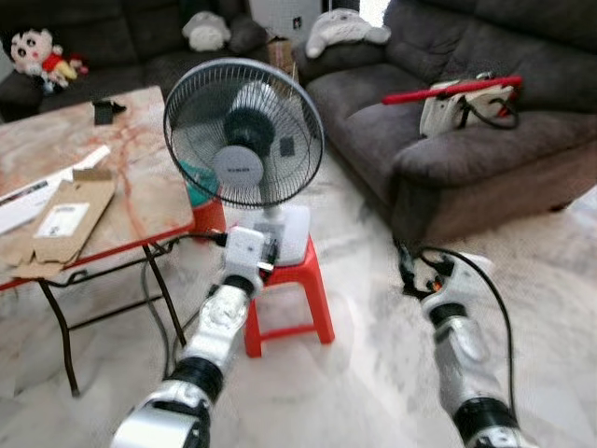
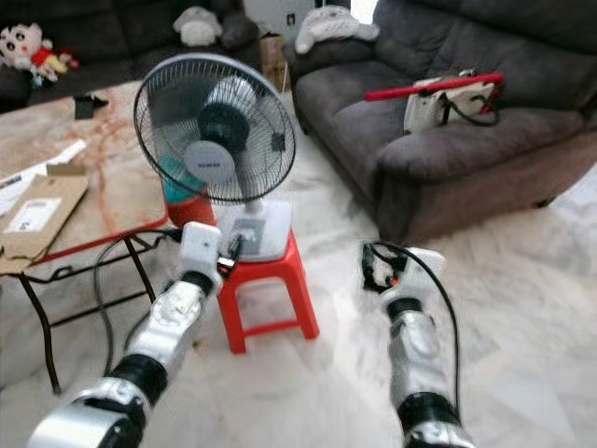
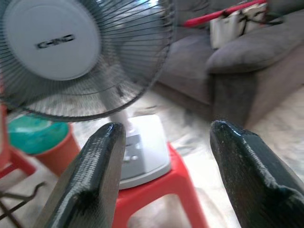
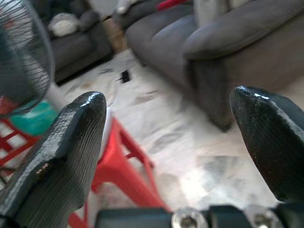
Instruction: Picking trash to rubbish bin
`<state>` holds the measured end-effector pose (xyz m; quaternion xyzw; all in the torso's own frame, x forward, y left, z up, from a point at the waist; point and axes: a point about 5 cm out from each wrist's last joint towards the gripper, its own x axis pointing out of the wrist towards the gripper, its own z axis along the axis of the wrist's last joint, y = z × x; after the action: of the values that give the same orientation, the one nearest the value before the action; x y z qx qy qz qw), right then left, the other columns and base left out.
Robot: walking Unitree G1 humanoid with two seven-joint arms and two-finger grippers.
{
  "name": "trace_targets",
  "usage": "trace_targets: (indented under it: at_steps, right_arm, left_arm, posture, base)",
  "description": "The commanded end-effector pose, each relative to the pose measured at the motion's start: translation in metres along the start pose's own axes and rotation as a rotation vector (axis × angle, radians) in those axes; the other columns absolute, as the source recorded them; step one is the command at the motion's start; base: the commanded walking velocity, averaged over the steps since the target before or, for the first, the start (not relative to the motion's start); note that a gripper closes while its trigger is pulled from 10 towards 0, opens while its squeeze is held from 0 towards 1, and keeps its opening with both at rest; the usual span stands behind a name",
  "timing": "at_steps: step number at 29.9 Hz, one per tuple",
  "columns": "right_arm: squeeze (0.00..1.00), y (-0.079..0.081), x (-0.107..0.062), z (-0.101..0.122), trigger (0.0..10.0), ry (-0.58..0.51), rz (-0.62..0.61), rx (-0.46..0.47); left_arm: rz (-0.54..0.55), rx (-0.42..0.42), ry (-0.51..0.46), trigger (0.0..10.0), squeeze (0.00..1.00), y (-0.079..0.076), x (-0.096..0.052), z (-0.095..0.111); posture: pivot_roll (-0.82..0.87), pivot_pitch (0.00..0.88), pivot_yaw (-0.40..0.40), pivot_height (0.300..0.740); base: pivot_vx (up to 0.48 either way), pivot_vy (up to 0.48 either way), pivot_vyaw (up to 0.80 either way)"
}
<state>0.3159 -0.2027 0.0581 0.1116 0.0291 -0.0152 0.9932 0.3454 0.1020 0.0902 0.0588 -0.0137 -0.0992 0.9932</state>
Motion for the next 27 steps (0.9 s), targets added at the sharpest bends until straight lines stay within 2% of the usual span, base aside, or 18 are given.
trace_targets:
  at_steps: [1,7,23,27]
  right_arm:
    - [0.0,0.001,0.001,-0.001,10.0,0.003,-0.008,0.008]
    - [0.0,-0.012,-0.003,0.001,10.0,0.003,-0.04,-0.01]
    - [0.0,-0.022,-0.007,0.003,10.0,-0.004,-0.056,-0.033]
    - [0.0,-0.027,-0.007,0.007,10.0,-0.008,-0.065,-0.05]
  left_arm:
    - [0.016,0.003,0.025,10.0,0.0,0.008,-0.004,-0.007]
    - [0.012,0.002,0.038,10.0,0.0,0.007,-0.007,-0.011]
    - [-0.022,-0.022,0.052,10.0,0.0,-0.009,-0.003,-0.01]
    - [-0.023,-0.033,0.052,10.0,0.0,-0.013,-0.002,-0.009]
  posture:
    - [-0.19,0.0,0.078,0.74]
    - [-0.2,0.0,0.073,0.74]
    - [-0.25,0.0,0.068,0.74]
    - [-0.27,0.0,0.056,0.74]
  base:
    - [0.0,0.0,-0.79]
    - [0.0,0.0,-0.79]
    - [0.0,0.0,-0.79]
    - [0.0,0.0,0.0]
